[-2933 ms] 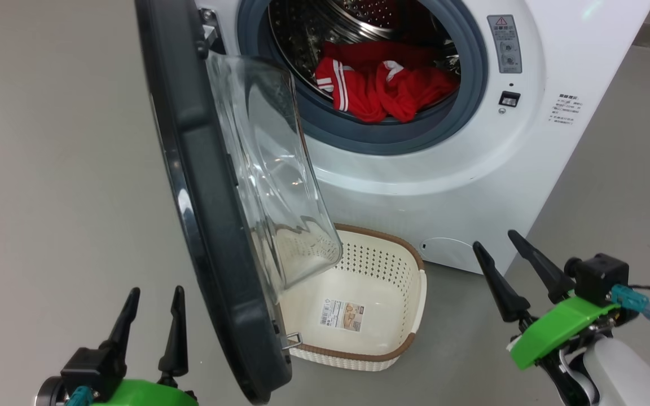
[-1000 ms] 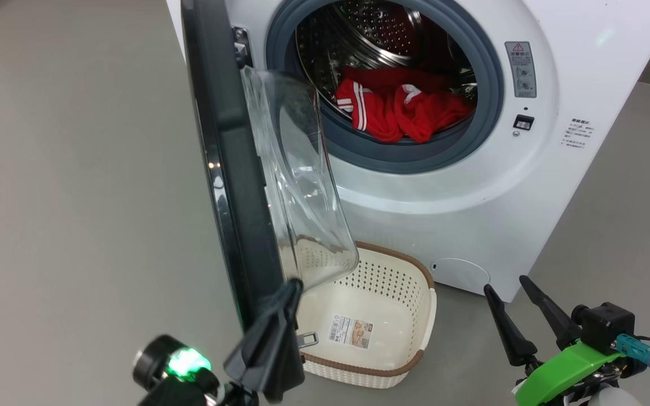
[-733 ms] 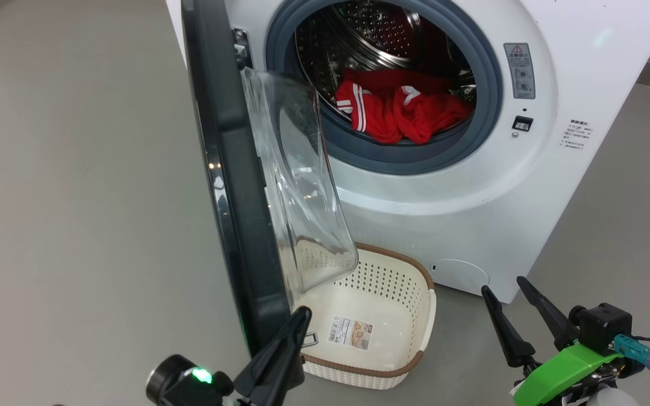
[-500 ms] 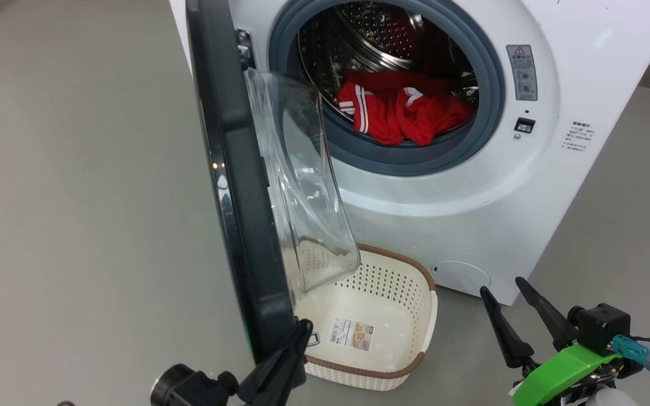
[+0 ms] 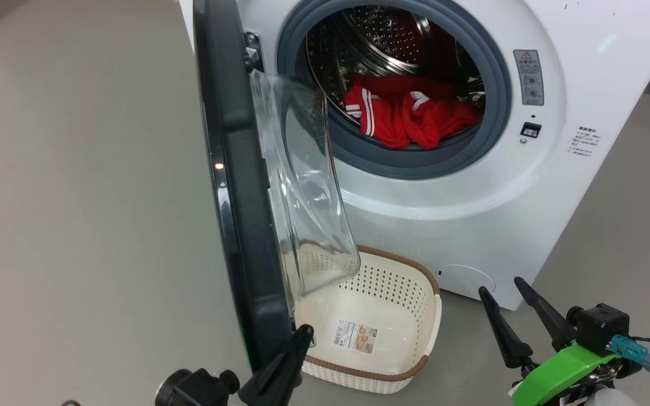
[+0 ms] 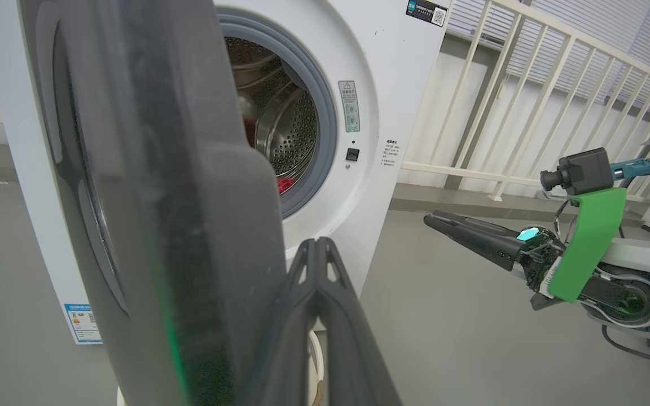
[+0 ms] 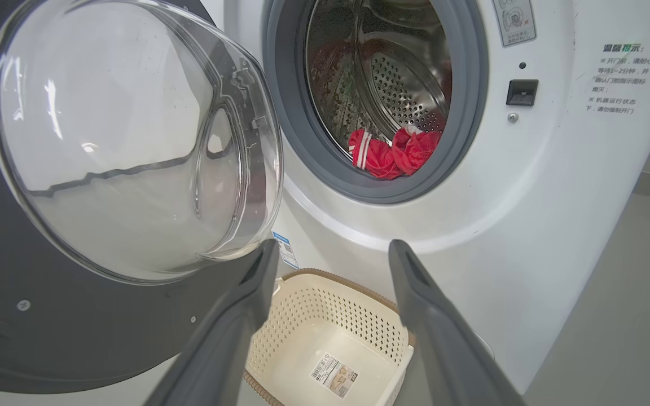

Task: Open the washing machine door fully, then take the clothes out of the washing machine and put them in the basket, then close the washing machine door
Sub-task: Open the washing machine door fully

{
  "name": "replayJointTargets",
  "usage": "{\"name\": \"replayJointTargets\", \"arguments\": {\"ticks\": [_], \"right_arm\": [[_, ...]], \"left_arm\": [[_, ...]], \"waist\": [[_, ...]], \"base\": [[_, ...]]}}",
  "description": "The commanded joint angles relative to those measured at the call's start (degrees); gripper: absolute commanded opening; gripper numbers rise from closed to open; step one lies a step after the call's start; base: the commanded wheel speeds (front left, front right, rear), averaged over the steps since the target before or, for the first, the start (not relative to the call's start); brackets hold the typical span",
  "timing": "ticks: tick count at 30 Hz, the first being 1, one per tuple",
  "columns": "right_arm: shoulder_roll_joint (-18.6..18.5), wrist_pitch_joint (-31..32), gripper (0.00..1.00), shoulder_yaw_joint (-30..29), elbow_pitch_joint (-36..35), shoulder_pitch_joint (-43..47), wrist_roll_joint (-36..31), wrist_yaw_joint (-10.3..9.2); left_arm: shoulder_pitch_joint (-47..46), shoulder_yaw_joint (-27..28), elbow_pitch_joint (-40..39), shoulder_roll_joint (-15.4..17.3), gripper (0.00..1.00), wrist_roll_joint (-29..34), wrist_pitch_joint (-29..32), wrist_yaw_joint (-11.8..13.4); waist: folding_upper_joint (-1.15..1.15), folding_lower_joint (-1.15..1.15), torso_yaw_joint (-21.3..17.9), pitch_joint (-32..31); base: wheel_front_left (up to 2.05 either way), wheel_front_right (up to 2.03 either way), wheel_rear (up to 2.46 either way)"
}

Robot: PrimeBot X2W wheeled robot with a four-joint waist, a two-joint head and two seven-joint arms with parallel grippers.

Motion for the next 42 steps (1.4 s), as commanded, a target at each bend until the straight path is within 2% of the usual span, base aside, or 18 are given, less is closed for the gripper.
{"name": "replayJointTargets", "arguments": {"ticks": [1,13,23,42], "right_arm": [[-0.24,-0.69,1.00,1.10,-1.52,-0.14,-0.28,0.52],[-0.15,-0.69,1.00,0.90,-1.54,0.02,-0.23,0.52],[-0.08,-0.69,1.00,1.08,-1.41,-0.21,-0.17,0.52],[0.42,-0.69,1.00,1.76,-1.41,-0.62,-0.25,0.52]], "left_arm": [[-3.14,3.43,-0.13,0.92,0.00,-0.60,0.00,1.58],[-2.07,3.96,-2.18,2.39,0.00,1.04,1.23,4.84],[-0.79,5.25,-4.55,3.36,0.00,2.48,2.60,8.90],[-1.02,10.77,-4.25,4.29,0.00,1.00,4.63,14.82]], "waist": [[0.00,0.00,0.09,-0.02],[0.00,0.00,2.10,-0.03],[0.00,0.00,4.04,-0.17],[0.00,0.00,5.22,0.06]], "base": [[0.00,0.00,0.00],[0.00,0.00,0.00],[0.00,0.00,0.00],[0.00,0.00,0.00]]}}
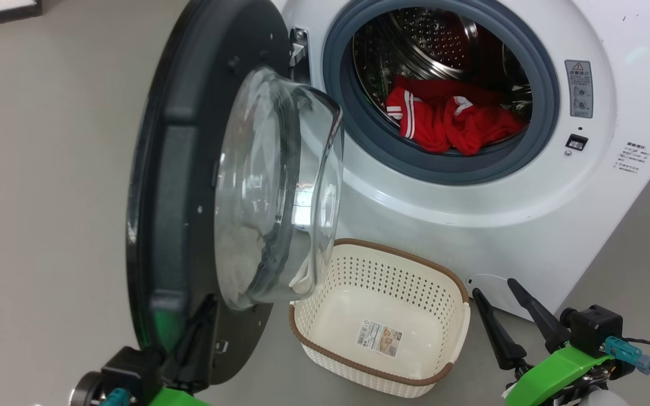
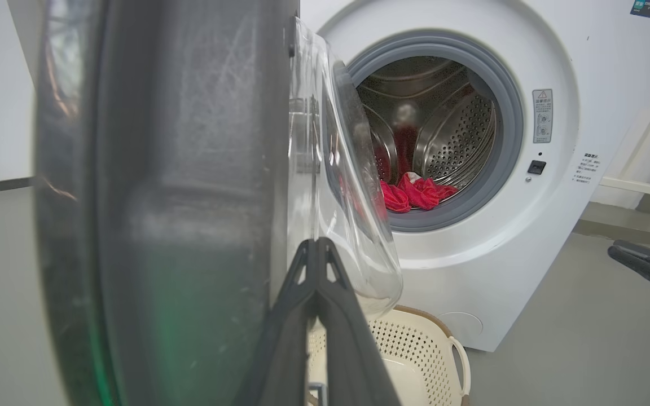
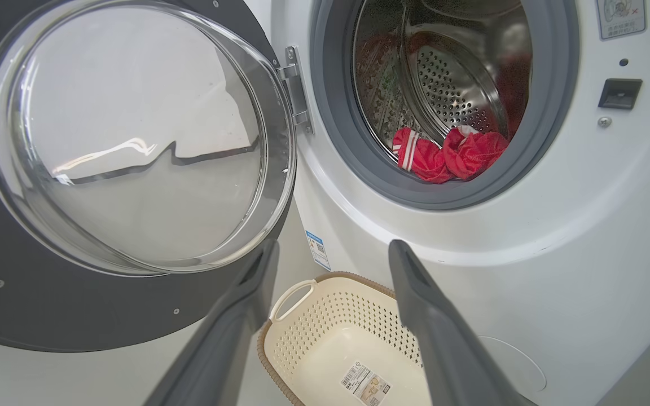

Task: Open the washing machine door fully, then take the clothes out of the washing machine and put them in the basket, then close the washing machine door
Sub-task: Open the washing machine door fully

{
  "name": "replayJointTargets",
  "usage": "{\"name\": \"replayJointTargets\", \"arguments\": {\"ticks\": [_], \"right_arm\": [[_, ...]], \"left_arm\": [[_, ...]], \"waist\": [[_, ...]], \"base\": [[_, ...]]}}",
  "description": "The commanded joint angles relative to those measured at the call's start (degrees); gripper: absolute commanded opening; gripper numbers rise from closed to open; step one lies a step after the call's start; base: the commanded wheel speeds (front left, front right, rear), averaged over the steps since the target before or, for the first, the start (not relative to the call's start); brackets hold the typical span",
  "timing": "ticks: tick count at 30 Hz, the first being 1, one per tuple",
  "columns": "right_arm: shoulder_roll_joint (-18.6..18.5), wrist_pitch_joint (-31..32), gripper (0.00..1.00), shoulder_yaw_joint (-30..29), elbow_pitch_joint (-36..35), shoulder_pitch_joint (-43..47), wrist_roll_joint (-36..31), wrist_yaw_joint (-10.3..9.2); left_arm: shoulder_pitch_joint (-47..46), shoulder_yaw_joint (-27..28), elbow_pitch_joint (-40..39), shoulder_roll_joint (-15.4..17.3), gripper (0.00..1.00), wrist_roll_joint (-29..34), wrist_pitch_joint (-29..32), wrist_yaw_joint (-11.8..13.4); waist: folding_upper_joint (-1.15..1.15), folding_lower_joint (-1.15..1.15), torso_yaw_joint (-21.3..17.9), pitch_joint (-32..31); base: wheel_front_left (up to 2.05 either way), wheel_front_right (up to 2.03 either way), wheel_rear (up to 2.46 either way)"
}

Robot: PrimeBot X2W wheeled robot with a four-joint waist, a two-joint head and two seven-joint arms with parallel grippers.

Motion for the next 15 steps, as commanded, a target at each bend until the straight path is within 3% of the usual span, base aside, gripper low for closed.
{"name": "replayJointTargets", "arguments": {"ticks": [1,15], "right_arm": [[-0.37,-0.69,1.00,1.30,-1.38,-0.66,-0.24,0.51],[-0.10,-0.69,1.00,1.11,-1.44,-0.58,-0.43,0.51]], "left_arm": [[-1.90,3.06,-0.91,1.36,0.00,-0.32,0.04,0.92],[-5.79,8.47,5.31,2.72,0.00,-2.80,-1.52,2.20]], "waist": [[0.00,0.00,-0.05,0.05],[0.00,0.00,-0.60,0.78]], "base": [[0.00,0.00,0.00],[0.00,0.00,0.00]]}}
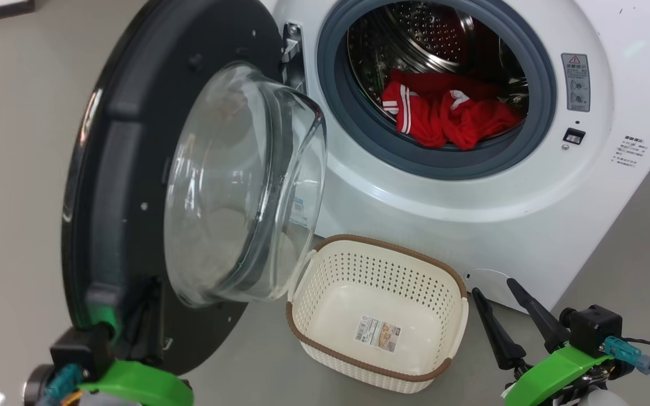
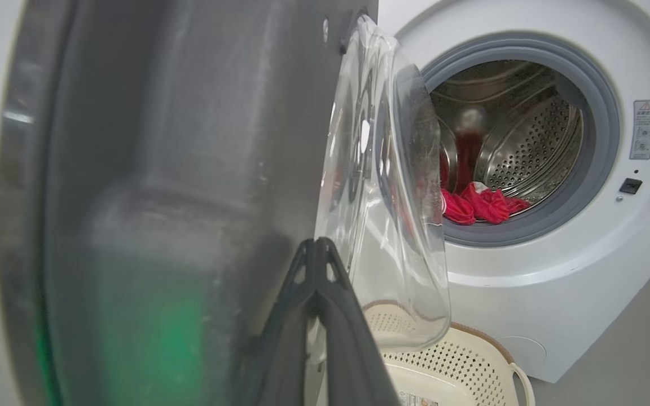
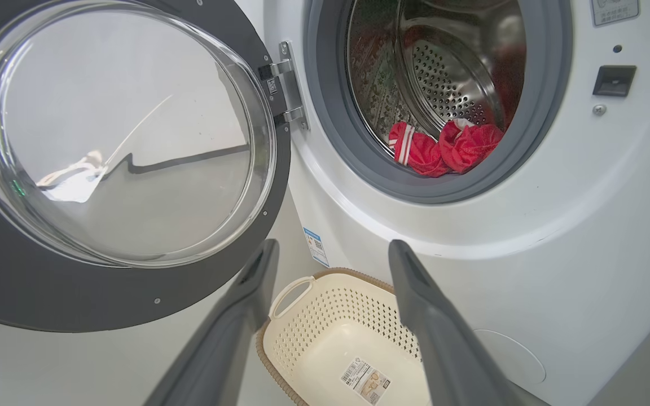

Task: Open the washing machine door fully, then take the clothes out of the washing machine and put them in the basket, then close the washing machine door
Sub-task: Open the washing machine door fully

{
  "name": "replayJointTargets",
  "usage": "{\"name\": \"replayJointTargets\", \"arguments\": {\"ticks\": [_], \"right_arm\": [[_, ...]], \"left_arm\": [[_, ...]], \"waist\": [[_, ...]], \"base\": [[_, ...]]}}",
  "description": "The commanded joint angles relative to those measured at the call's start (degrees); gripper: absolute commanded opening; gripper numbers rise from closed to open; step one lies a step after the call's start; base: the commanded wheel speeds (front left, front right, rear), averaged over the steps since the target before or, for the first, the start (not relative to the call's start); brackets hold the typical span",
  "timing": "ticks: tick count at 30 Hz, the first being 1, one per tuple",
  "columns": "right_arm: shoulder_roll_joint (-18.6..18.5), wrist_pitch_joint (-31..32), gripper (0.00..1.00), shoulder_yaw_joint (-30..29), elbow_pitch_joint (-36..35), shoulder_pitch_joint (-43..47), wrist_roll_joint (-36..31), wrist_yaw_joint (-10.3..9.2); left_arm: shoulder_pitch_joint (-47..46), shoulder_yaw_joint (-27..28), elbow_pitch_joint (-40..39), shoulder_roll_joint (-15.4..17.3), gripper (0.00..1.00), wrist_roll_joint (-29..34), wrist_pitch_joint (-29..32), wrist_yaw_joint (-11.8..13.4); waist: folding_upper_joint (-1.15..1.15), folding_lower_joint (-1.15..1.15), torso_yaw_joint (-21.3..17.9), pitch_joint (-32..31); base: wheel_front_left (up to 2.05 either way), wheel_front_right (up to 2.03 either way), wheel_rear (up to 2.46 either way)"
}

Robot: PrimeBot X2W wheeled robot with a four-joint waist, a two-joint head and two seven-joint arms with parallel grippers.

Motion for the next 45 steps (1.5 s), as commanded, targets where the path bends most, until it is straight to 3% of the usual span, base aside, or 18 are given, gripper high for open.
{"name": "replayJointTargets", "arguments": {"ticks": [1,22,45], "right_arm": [[-0.26,-0.69,1.00,1.11,-1.43,-0.59,-0.45,0.51],[-0.94,-0.69,1.00,1.52,-1.24,-2.07,-0.64,0.51],[-2.76,-0.69,1.00,2.01,-0.95,-4.42,-0.65,0.51]], "left_arm": [[-3.74,3.34,0.06,1.72,0.00,-0.41,-0.49,0.87],[-13.59,10.48,15.10,3.24,0.00,-3.12,-5.80,2.27],[-24.86,17.52,32.62,6.07,0.00,-2.17,-9.26,0.51]], "waist": [[0.00,0.00,-0.01,0.17],[0.00,0.00,-0.82,3.12],[0.00,0.00,-2.67,6.77]], "base": [[0.00,0.00,0.00],[0.00,0.00,0.00],[0.00,0.00,0.00]]}}
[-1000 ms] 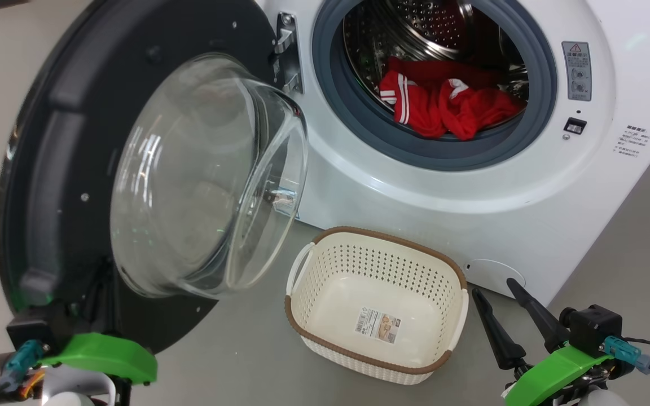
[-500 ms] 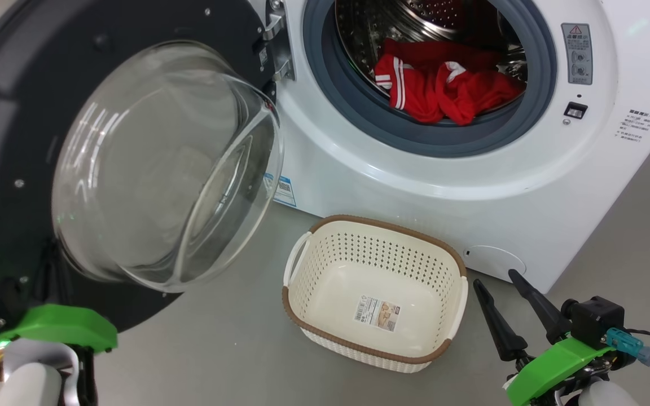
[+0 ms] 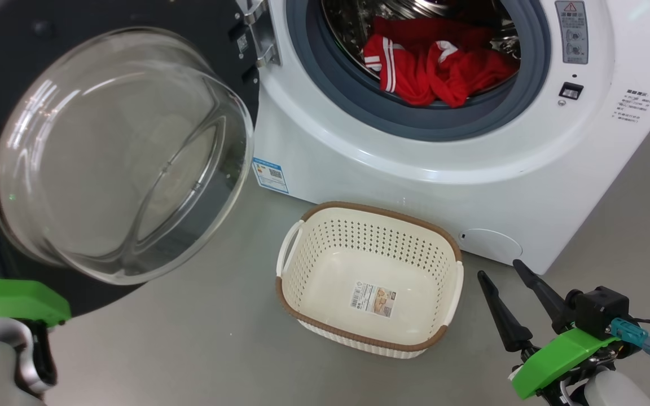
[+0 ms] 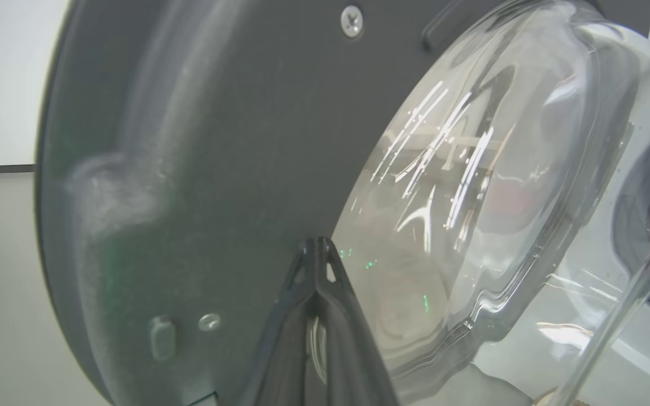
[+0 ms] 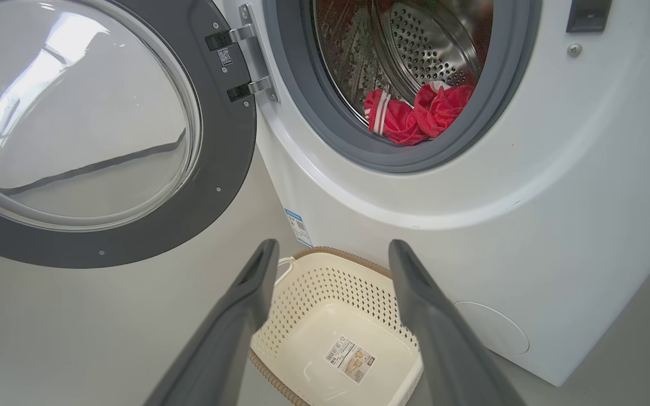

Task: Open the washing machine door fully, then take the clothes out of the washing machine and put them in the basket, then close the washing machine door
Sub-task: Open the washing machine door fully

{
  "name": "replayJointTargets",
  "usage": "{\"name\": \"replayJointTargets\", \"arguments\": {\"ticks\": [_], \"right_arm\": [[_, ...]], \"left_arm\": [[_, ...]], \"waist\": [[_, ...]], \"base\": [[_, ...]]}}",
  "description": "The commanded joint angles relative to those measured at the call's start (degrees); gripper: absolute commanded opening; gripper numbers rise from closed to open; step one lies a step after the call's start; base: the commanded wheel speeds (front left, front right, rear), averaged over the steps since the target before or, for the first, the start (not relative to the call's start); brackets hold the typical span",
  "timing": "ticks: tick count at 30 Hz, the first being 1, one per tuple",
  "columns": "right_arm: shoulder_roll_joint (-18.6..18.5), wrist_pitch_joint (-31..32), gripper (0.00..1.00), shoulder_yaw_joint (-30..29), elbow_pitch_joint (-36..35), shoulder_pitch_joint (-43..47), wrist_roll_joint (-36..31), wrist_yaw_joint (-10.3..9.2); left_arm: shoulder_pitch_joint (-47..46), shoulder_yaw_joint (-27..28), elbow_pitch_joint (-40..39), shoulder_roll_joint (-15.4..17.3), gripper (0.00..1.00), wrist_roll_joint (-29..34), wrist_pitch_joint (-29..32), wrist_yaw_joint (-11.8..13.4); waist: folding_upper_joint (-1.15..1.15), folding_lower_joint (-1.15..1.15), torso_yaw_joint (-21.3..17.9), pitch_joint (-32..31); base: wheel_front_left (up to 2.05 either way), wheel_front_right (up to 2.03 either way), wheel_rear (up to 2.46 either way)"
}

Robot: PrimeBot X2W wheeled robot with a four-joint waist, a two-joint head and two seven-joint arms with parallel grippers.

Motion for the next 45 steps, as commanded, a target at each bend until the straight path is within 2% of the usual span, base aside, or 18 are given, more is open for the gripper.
{"name": "replayJointTargets", "arguments": {"ticks": [1,25,31,40,41,44,45], "right_arm": [[-0.68,-0.69,1.00,1.11,-1.31,-1.57,-0.67,0.51],[-1.94,-0.69,1.00,1.59,-1.33,-2.91,-0.92,0.51],[-1.98,-0.69,1.00,1.65,-1.12,-2.65,-0.68,0.51],[-1.50,-0.69,1.00,1.99,-1.12,-1.80,-0.47,0.51],[-1.53,-0.69,1.00,1.99,-1.17,-1.76,-0.41,0.51],[-1.64,-0.69,1.00,1.87,-1.24,-1.57,-0.19,0.51],[-1.66,-0.69,1.00,1.82,-1.28,-1.46,-0.14,0.51]], "left_arm": [[-3.24,3.79,-0.29,4.11,0.00,1.08,-0.67,0.02],[-10.35,14.92,9.73,5.98,0.00,9.65,-0.69,-4.16],[-9.79,17.48,10.50,4.64,0.00,10.57,-0.70,-5.91],[-5.40,19.97,8.19,1.72,0.00,12.41,-0.70,-10.14],[-4.73,20.21,7.57,1.23,0.11,12.59,-0.70,-10.53],[-2.73,20.77,5.12,-0.44,0.27,13.33,-0.70,-11.55],[-2.09,21.01,4.24,-0.96,0.36,13.58,-0.70,-11.80]], "waist": [[0.00,0.00,-0.46,0.57],[0.00,0.00,-2.47,3.11],[0.00,0.00,-2.57,2.26],[0.00,0.00,-2.73,0.25],[0.00,0.00,-2.73,0.11],[0.00,0.00,-2.70,-0.34],[0.00,0.00,-2.72,-0.49]], "base": [[0.00,0.00,0.00],[0.00,0.00,0.00],[0.00,0.00,0.00],[0.00,0.00,0.00],[0.00,0.00,0.00],[0.00,0.00,0.00],[0.00,0.00,0.00]]}}
